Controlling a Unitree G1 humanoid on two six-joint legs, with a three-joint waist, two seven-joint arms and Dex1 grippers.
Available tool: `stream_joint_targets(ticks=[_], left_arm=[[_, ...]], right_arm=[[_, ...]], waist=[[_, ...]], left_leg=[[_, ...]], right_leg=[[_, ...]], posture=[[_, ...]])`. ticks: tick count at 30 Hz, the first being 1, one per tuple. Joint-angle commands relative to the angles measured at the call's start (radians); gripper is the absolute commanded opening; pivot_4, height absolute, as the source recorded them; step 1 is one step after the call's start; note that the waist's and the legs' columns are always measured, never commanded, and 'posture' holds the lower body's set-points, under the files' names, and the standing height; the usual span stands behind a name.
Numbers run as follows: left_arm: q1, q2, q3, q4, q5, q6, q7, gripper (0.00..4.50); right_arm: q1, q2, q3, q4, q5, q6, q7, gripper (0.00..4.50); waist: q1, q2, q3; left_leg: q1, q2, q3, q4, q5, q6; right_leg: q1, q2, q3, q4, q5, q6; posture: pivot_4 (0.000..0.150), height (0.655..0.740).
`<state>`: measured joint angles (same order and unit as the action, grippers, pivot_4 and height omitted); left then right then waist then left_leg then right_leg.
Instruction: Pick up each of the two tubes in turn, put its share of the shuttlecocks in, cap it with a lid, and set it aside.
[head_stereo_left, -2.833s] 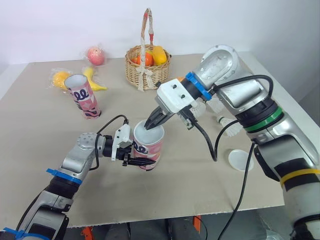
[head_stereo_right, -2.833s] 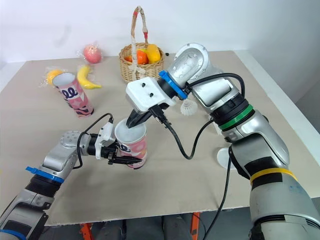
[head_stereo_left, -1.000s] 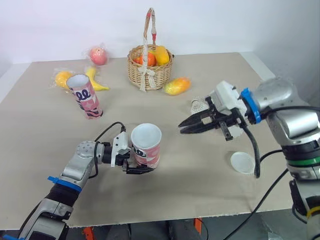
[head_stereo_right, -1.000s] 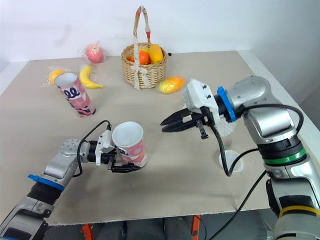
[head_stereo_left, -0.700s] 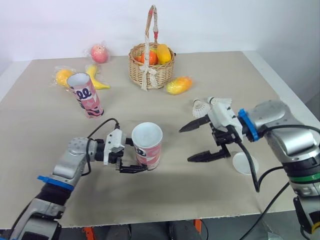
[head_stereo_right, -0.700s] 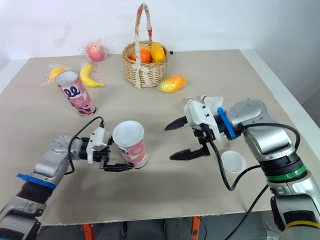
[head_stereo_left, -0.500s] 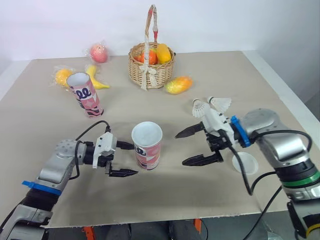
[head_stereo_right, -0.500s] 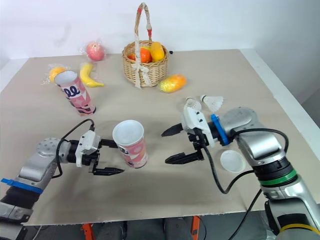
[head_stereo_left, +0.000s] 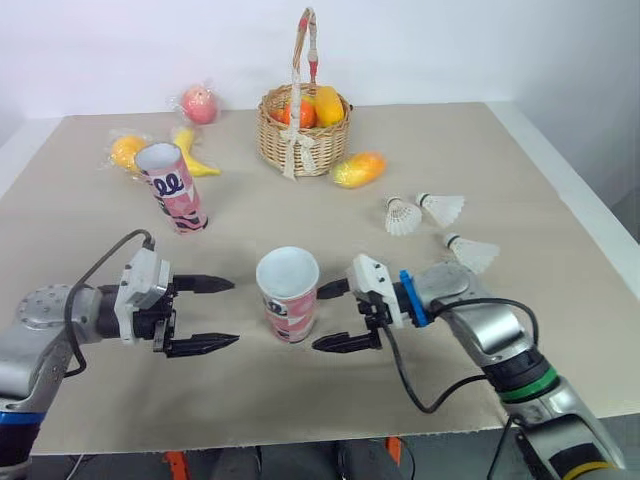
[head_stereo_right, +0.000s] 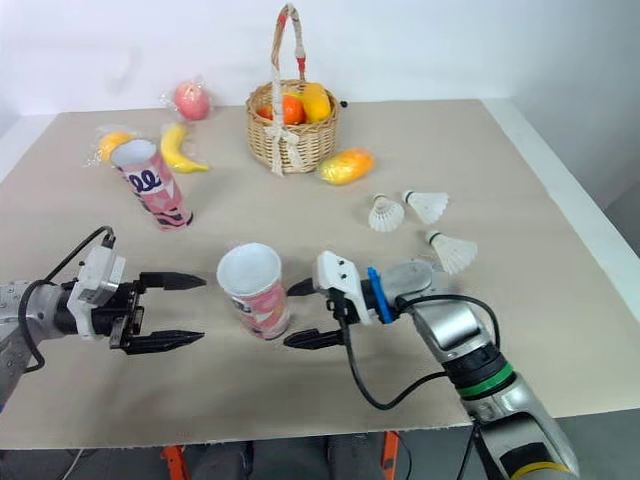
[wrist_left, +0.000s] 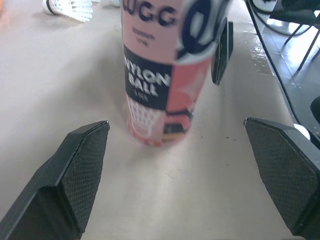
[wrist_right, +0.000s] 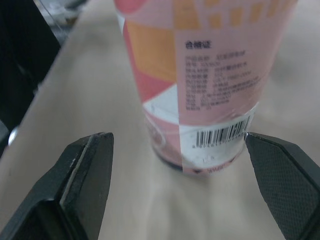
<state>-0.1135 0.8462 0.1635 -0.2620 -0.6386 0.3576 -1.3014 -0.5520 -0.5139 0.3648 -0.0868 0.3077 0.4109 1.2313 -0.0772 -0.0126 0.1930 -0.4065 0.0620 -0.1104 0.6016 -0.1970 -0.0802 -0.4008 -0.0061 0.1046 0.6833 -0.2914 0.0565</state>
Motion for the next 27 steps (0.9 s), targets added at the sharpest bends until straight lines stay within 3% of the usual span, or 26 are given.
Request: stream_joint_targets(ticks=[1,19,22,24,27], left_arm=[[0.034,0.022,0.052,-0.043,-0.017,0.005,0.01,4.5],[0.163,0.041,0.135,-0.097,-0.023,0.023,0.047,4.5],[0.163,0.022,0.14,-0.11,-0.038,0.022,0.066,4.5],[0.161,0.009,0.14,-0.117,-0.049,0.023,0.077,4.5],[0.142,-0.019,0.119,-0.127,-0.054,0.019,0.1,4.5]], right_arm=[[-0.016,0.05,0.007,0.021,-0.011,-0.03,-0.027,4.47],[-0.096,0.227,0.02,0.189,-0.026,-0.102,0.001,4.47],[-0.098,0.222,0.006,0.193,-0.02,-0.098,0.008,3.72],[-0.096,0.213,-0.006,0.188,-0.012,-0.09,0.01,2.96],[-0.092,0.188,-0.03,0.169,-0.001,-0.081,0.013,2.96]], waist=[[0.0,0.0,0.0],[0.001,-0.001,0.0],[0.001,-0.001,0.0],[0.001,-0.001,0.0],[0.001,-0.001,0.0]], left_leg=[[0.0,0.0,0.0,0.0,0.0,0.0],[0.0,0.0,0.0,0.0,0.002,-0.003],[0.0,0.0,0.0,0.0,0.002,-0.004],[0.0,0.0,0.0,0.0,0.002,-0.004],[0.0,0.0,0.0,0.0,0.002,-0.004]], right_leg=[[0.0,0.0,0.0,0.0,0.0,0.0],[0.0,0.0,0.0,0.0,0.003,0.001],[0.0,0.0,0.0,0.0,0.003,0.0],[0.0,0.0,0.0,0.0,0.004,-0.001],[0.0,0.0,0.0,0.0,0.004,-0.001]], posture=[[0.15,0.74],[0.15,0.74],[0.15,0.74],[0.15,0.74],[0.15,0.74]])
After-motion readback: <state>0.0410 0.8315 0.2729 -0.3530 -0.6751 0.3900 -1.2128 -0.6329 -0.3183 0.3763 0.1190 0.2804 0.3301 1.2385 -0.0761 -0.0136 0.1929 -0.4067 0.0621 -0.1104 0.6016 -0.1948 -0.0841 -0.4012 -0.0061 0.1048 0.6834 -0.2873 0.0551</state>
